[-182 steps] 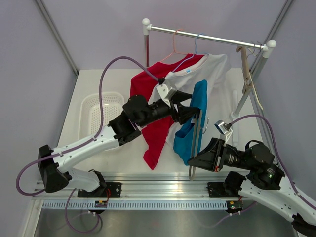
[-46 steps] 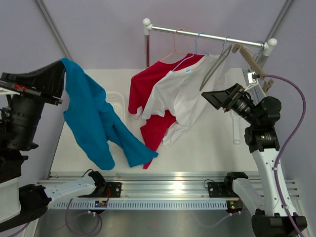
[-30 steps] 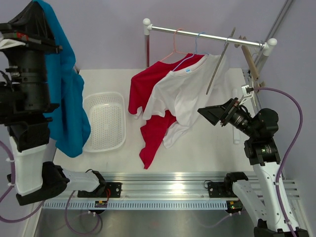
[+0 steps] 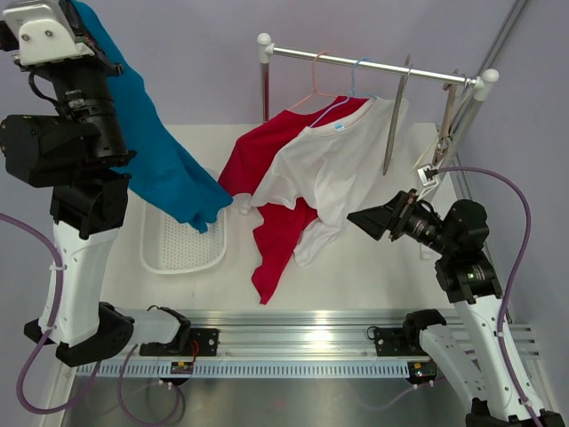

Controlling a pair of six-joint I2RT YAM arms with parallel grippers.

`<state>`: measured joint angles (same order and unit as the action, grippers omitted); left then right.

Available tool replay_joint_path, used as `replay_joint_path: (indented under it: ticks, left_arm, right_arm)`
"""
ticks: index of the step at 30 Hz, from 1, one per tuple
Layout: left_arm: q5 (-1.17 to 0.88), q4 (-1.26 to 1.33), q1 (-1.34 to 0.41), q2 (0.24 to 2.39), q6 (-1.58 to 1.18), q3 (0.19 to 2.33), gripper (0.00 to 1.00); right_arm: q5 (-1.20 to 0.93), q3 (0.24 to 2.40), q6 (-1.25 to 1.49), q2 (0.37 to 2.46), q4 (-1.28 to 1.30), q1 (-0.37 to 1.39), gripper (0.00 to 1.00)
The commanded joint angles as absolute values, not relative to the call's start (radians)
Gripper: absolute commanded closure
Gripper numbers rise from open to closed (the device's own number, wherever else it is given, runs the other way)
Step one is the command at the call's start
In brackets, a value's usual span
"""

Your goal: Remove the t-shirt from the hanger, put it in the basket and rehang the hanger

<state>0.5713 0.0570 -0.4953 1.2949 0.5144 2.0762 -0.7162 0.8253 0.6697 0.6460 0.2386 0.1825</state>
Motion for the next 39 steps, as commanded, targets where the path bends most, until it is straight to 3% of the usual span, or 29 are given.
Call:
replay_joint_path:
  ticks: [1,15,20,27,35,39]
  left_arm:
    - [0.543,0.118,-0.488,1.316,0.511,2.103,1.00]
    - [0.532,0.227,-0.361,1.183,0.356,1.557,1.00]
    - [0.511,0.186,-0.233,1.118,0.185,1.399,1.00]
    - [0.543,0.115,-0.215,0.975,0.055,1.181,1.00]
    - [0.505,-0.213,-0.216,0.761,-0.308,0.899,1.00]
    - [0.466,-0.421,-0.215,0.723,-0.435,0.865,1.00]
  right_arm:
    - [-0.701,0.870,0.644,0.652,0.244,0.195,0.03]
    - [-0.735,0.842,0.664,0.649,0.210,0.207,0.07]
    - [-0.746,0.833,0.687,0.629,0.196,0.244,0.11]
    - [-0.739,0.819,0.680,0.603,0.205,0.249,0.12]
    - [-0.752,0.810,0.683,0.566,0.201,0.252,0.14]
    - [-0.776,0.810,0.702,0.560,0.173,0.261,0.15]
